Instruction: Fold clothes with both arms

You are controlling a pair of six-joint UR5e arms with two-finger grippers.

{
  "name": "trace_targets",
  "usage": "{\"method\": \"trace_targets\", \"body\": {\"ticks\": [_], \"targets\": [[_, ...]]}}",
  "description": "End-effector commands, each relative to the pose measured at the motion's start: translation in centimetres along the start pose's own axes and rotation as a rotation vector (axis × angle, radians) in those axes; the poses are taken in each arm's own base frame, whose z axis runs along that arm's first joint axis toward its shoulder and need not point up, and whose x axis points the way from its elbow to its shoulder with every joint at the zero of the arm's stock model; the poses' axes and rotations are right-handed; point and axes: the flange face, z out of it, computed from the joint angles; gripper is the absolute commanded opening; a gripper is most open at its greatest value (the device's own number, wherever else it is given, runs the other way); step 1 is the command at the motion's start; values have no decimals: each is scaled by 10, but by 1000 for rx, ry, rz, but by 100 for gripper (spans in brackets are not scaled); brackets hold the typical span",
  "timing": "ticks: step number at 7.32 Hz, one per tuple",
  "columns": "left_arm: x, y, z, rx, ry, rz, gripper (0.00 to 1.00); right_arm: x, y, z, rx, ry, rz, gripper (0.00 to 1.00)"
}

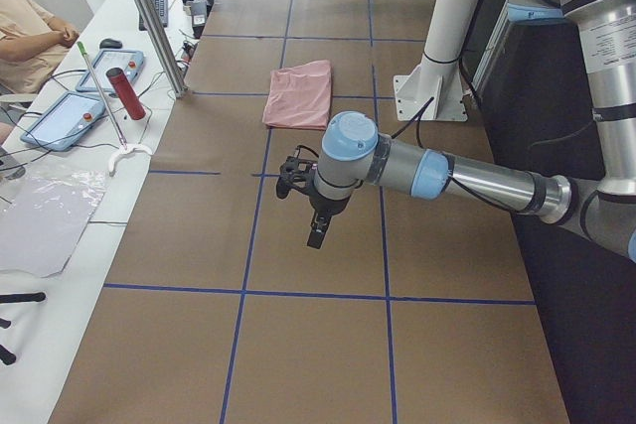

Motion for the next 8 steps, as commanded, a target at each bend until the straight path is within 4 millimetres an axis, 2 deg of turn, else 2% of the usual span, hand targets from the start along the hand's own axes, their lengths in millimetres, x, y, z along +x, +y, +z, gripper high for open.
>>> {"method": "trace_targets", "body": {"ticks": [1, 3, 4, 5, 8], "targets": [[-7, 2, 6, -13, -1, -19, 100, 1, 4, 3, -6, 11, 1, 100], [-19, 4, 18, -37, -2, -42, 100, 41, 47, 34, -79, 54, 61, 100], [-19, 7, 18, -46, 1, -52, 100, 53, 65, 43, -105, 54, 89, 100], [-20, 10, 19, -50, 1, -57, 100, 55, 74, 44, -108, 49, 97, 100], [-19, 12, 16, -68, 2, -82, 100, 47, 72, 35, -90, 47, 86, 100]]}}
